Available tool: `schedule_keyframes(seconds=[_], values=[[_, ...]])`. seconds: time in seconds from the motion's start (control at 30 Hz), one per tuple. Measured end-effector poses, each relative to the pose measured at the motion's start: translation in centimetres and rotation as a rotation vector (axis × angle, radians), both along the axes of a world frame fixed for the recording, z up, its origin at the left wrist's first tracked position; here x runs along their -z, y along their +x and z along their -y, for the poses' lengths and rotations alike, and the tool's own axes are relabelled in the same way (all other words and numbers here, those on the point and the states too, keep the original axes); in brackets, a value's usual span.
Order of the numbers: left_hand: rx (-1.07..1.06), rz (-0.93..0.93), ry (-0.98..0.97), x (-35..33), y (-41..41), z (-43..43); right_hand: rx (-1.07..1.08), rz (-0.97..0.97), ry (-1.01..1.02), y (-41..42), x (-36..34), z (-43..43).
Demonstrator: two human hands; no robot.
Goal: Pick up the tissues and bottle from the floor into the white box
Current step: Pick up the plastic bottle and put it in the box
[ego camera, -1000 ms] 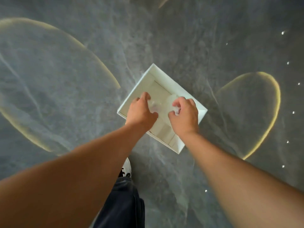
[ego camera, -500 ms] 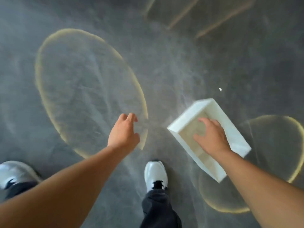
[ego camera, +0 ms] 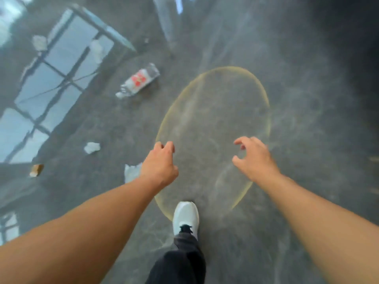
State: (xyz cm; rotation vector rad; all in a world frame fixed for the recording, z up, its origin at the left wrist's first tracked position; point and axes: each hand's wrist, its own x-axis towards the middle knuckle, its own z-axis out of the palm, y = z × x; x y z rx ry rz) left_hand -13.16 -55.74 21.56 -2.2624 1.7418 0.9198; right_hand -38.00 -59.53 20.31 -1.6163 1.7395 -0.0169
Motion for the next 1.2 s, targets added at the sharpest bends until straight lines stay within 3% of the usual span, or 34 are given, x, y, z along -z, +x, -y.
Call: schedule_keyframes(seconds=[0.17,0.33,0.47,0.6,0.8,0.9,0.97,1.07,1.2], values=[[-0.179,0.056,-0.014,-2.9,14.5,4.3,-0.257,0.021,-0.070,16.3,-3.6,10.8],[-0.402,0.113,0.034,-3.5,24.3,4.9,-0.506,-0.002,-0.081,28.4,-4.4,16.4],[-0.616,0.117,0.093,0.1,29.3,4.5,-0.689,-0.022,-0.102,36.4,-1.2,20.0],[-0.718,0.071,0.179,7.9,32.2,4.7,-0.755,-0.069,-0.136,42.1,6.6,23.5],[-0.867,0.218,0.178,21.6,34.4,3.8,-1.048,-0.319,-0.333,44.0,21.1,26.3],[-1.036,0.210,0.157,26.1,34.7,3.7,-1.078,-0.397,-0.466,43.6,25.2,26.5],[-1.092,0.249,0.096,27.5,35.2,3.8,-1.094,-0.422,-0.536,44.5,26.0,27.4],[-1.140,0.235,0.090,27.8,36.1,4.4,-1.138,-0.438,-0.459,45.8,25.0,29.3],[-0.970,0.124,0.066,25.2,35.7,6.1,-1.084,-0.395,-0.367,44.3,21.8,28.8]])
